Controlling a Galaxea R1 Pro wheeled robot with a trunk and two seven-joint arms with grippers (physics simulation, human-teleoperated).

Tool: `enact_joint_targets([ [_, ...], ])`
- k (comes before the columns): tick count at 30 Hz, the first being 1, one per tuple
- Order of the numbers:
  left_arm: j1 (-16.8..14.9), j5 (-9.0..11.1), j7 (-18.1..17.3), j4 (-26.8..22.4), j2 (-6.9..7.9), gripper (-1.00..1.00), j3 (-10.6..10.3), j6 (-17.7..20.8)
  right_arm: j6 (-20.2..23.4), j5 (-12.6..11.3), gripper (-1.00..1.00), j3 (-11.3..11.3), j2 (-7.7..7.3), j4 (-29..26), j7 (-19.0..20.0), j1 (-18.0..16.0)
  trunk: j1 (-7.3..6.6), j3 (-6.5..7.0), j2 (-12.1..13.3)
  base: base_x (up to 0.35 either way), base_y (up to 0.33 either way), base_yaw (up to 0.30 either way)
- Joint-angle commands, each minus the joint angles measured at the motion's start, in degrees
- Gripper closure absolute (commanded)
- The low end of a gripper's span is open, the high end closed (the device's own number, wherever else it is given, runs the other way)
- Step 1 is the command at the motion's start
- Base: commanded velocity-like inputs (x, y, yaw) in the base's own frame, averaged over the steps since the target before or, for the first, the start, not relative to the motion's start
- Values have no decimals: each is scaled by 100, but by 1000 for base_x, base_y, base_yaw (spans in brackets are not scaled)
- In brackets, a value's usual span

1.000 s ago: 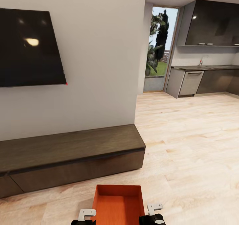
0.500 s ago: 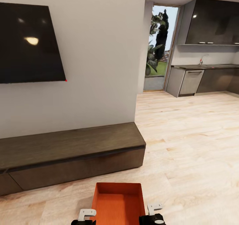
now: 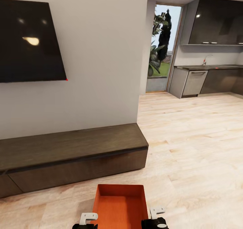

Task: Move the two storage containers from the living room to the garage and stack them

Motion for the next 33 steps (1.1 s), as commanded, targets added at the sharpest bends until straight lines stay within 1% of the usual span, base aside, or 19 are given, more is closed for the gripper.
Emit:
enact_joint_targets([
  [1, -4, 55, 10, 7, 0, -100, -49, -23, 35, -2, -100, 45, -2, -11, -36, -1, -1, -5, -2, 0, 0, 0],
  [31, -4, 55, -1, 7, 0, -100, -49, -17, 35, -2, -100, 45, -2, -16, -34, -1, 658, -544, -1205, 0, 0, 0],
  [33, -4, 55, -1, 7, 0, -100, -49, -16, 35, -2, -100, 45, -2, -16, -34, -1, 658, -544, -1205, 0, 0, 0],
])
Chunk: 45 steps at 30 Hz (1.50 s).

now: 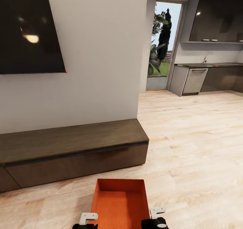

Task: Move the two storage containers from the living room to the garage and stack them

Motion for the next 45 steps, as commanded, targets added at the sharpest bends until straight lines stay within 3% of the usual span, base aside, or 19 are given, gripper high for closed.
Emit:
enact_joint_targets([
  [1, -4, 55, 10, 7, 0, -100, -49, -21, 35, -2, -100, 45, -2, -6, -36, -1, -1, -5, -2, 0, 0, 0],
  [6, -4, 55, 4, 7, 0, -100, -52, -20, 35, -2, -100, 45, -2, -4, -36, -1, -1, -5, -2, 0, 0, 0],
  [14, -4, 55, 1, 7, 0, -100, -55, -21, 35, -2, -100, 45, -2, -5, -36, -1, 175, -149, -323, 0, 0, 0],
  [21, -4, 55, 1, 7, 0, -100, -55, -22, 35, -2, -100, 45, -2, -8, -36, -1, 175, -149, -323, 0, 0, 0],
  [26, -4, 55, 1, 7, 0, -100, -53, -22, 35, -2, -100, 45, -2, -9, -36, -1, 284, -238, -523, 0, 0, 0],
  [45, -5, 52, 26, 7, 0, -100, -43, 13, 35, -2, -100, 45, -2, -8, -36, -1, 328, -274, -604, 0, 0, 0],
])
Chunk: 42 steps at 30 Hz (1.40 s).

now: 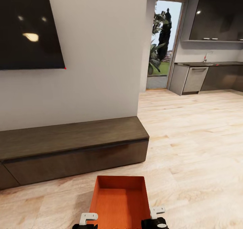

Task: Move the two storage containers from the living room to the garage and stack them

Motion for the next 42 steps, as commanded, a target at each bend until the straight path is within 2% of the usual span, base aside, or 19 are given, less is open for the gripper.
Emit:
enact_joint_targets([
  [1, -6, 55, 14, 6, 0, -100, -48, -20, 35, -2, -100, 45, -2, -9, -36, -1, 21, -23, -44, 0, 0, 0],
  [26, -11, 51, 49, 15, 8, -100, -34, 3, 35, -2, -100, 50, -2, -10, -36, -1, 43, -41, -84, 0, 0, 0],
  [30, -11, 50, 50, 15, 10, -100, 10, 4, 35, -2, -100, 46, -2, -10, -36, -1, 131, -113, -244, 0, 0, 0],
  [37, -12, 49, 56, 15, 15, -100, 38, 5, 33, -2, -100, 48, -2, -10, -36, -1, 131, -113, -244, 0, 0, 0],
  [42, -12, 49, 57, 15, 12, -100, 41, 5, 28, -2, -100, 51, -2, -10, -36, -1, 197, -167, -364, 0, 0, 0],
])
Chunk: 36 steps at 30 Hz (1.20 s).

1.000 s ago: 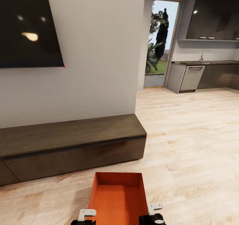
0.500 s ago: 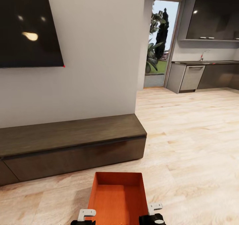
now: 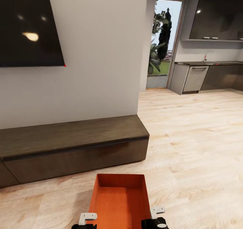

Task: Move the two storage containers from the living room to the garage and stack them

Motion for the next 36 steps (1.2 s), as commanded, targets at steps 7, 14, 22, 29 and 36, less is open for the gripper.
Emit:
enact_joint_targets([
  [7, -4, 53, 16, 6, 4, -100, -49, -22, 33, -2, -100, 46, -2, -9, -36, -1, 87, -77, -162, 0, 0, 0],
  [14, -4, 53, 16, 6, 5, -100, -48, -25, 32, -2, -100, 48, -2, -9, -36, -1, 240, -202, -443, 0, 0, 0],
  [22, -4, 53, 16, 6, 6, -100, -48, -24, 32, -2, -100, 48, -2, -9, -36, -1, 240, -202, -443, 0, 0, 0],
  [29, -4, 53, 16, 6, 6, -100, -41, -22, 32, -2, -100, 48, -2, -9, -36, -1, 328, -274, -604, 0, 0, 0],
  [36, -4, 53, 16, 6, 6, -100, -40, -22, 32, -2, -100, 48, -2, -9, -36, -1, 328, -274, -604, 0, 0, 0],
])
